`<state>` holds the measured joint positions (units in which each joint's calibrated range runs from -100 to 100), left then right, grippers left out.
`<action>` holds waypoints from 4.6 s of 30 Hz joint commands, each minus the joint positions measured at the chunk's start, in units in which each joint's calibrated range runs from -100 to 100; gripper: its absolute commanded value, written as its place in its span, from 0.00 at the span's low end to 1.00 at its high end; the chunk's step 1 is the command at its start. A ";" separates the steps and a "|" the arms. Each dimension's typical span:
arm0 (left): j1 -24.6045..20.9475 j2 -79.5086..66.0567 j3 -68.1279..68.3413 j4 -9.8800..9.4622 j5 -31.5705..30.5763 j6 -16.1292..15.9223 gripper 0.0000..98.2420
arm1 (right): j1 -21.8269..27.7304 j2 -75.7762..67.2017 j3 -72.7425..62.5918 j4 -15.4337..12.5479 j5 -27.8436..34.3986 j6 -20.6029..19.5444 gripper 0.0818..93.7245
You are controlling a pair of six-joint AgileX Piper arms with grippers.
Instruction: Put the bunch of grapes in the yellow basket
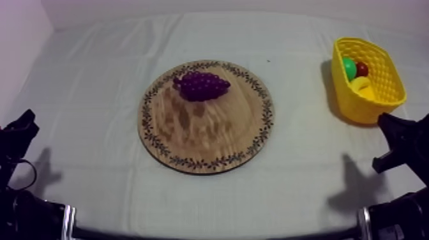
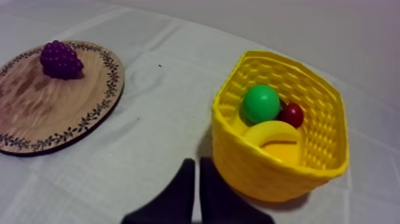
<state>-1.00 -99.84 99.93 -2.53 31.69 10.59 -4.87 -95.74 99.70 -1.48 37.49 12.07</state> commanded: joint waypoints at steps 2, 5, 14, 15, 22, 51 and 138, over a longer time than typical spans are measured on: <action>0.02 0.02 -0.04 0.01 -0.01 0.04 0.00 | 0.25 -0.02 -0.04 -0.01 0.01 -0.11 0.00; 0.02 0.02 -0.04 0.01 -0.01 0.04 0.00 | 0.59 -0.02 -0.04 -0.01 0.01 -0.15 0.00; 0.02 0.02 -0.04 0.01 -0.01 0.04 0.00 | 0.97 -0.02 -0.04 -0.01 0.07 0.01 0.00; 0.02 0.02 -0.04 0.01 -0.01 0.04 0.00 | 0.74 -0.02 -0.04 -0.01 0.10 0.13 0.00; 0.02 0.02 -0.04 0.01 -0.01 0.02 0.00 | -5.54 1.03 -2.23 1.93 4.57 -2.52 0.01; 0.02 0.02 -0.04 0.01 -0.01 0.04 0.00 | -17.02 85.66 -90.11 4.08 32.64 12.01 0.01; 0.02 0.02 -0.04 0.01 -0.01 0.04 0.00 | -25.63 154.38 -141.75 6.04 56.49 15.03 0.31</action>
<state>-1.00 -99.84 99.93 -2.53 31.69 10.60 -30.49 59.28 -42.13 4.51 94.05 27.07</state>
